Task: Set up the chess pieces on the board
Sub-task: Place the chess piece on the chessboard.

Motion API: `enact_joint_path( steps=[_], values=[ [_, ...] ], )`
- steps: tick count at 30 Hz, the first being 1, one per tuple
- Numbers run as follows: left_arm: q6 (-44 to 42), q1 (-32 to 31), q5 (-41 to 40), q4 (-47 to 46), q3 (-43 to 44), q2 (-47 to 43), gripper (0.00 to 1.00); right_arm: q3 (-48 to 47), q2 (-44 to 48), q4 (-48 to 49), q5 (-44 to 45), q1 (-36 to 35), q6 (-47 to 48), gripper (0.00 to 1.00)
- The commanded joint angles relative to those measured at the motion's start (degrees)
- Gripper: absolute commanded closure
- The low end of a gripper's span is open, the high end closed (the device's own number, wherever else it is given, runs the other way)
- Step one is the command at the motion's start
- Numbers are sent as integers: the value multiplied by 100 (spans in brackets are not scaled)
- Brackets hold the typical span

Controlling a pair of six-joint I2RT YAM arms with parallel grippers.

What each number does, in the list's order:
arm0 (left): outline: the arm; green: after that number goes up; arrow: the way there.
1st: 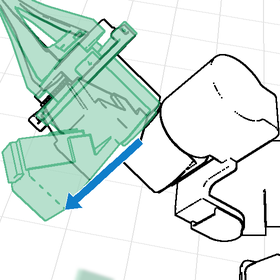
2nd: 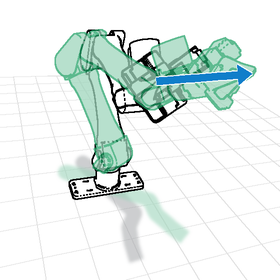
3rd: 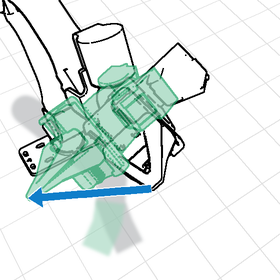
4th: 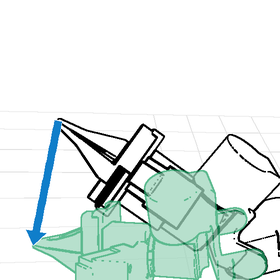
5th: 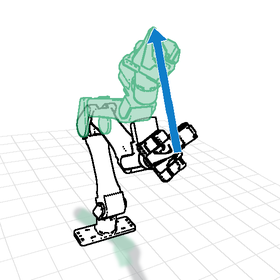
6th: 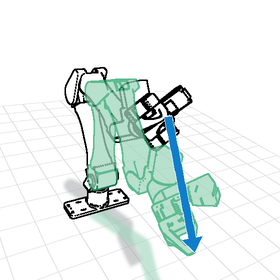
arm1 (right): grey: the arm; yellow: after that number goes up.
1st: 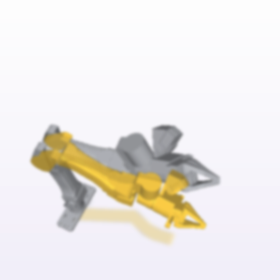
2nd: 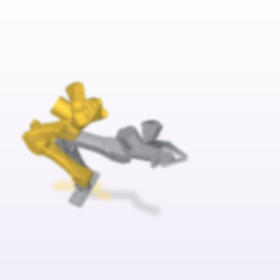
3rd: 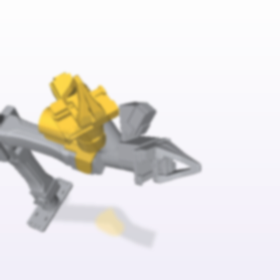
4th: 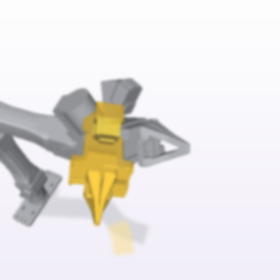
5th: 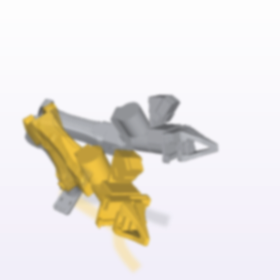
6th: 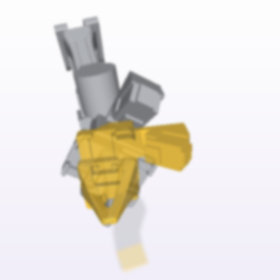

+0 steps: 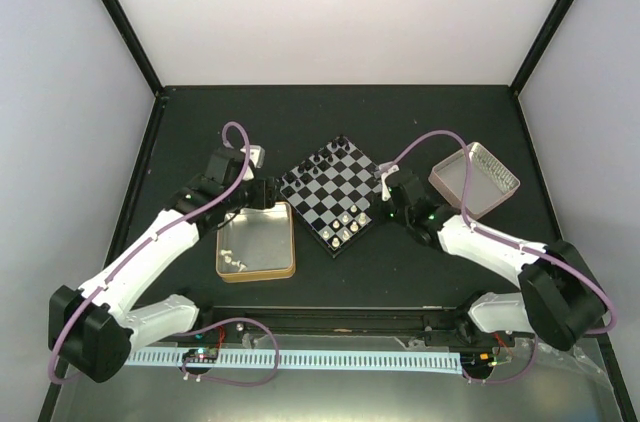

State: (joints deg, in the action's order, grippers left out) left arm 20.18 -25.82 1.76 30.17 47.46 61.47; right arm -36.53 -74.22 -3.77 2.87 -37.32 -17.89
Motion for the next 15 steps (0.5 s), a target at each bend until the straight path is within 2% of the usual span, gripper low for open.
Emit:
enact_joint_path(
  steps=[1,15],
  values=[
    [-278,43,89,71,301,57,31,107,-94,150,109,-50,-47,94],
    [-280,58,224,285,465,246,30,-56,-691,264,114,-73,-209,87]
  ],
)
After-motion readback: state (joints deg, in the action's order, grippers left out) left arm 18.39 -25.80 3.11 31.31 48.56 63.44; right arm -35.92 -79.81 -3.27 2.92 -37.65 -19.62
